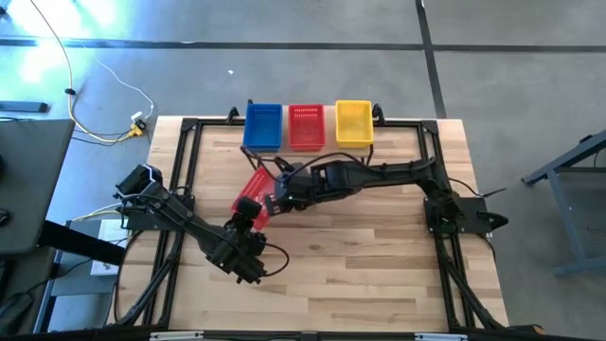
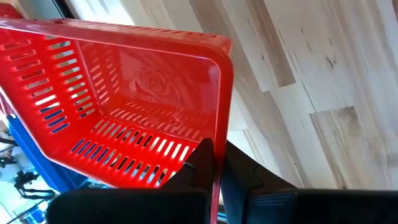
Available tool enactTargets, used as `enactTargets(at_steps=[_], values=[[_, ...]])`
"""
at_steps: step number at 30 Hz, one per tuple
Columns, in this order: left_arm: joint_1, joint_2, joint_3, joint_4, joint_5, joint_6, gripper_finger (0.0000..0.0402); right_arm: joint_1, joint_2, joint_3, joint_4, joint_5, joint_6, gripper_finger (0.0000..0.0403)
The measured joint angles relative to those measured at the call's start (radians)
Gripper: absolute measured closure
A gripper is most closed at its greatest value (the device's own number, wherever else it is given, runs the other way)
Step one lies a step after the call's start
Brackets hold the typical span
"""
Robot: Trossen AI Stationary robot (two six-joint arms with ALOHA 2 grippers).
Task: Stack baskets on shelf by color
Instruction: Stack the red basket into the other red baskets on the shelf
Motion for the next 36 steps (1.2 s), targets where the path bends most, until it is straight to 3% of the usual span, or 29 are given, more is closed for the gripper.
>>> enactTargets(at_steps=[21, 28, 36], values=[[0.0, 0.0, 0.0, 0.0, -0.092, -0.042, 0.0401, -0.057, 0.0, 0.0, -0.003, 0.041, 0.112, 0.028], [0.002, 0.0, -0.001, 0.0, -0.137, -0.035, 0.0397, -0.069, 0.015, 0.001, -0.04, 0.04, 0.121, 0.0343], [0.01, 0.0, -0.001, 0.004, -0.104, -0.035, 0.0395, -0.07, 0.023, 0.002, -0.025, 0.065, 0.111, 0.0396]])
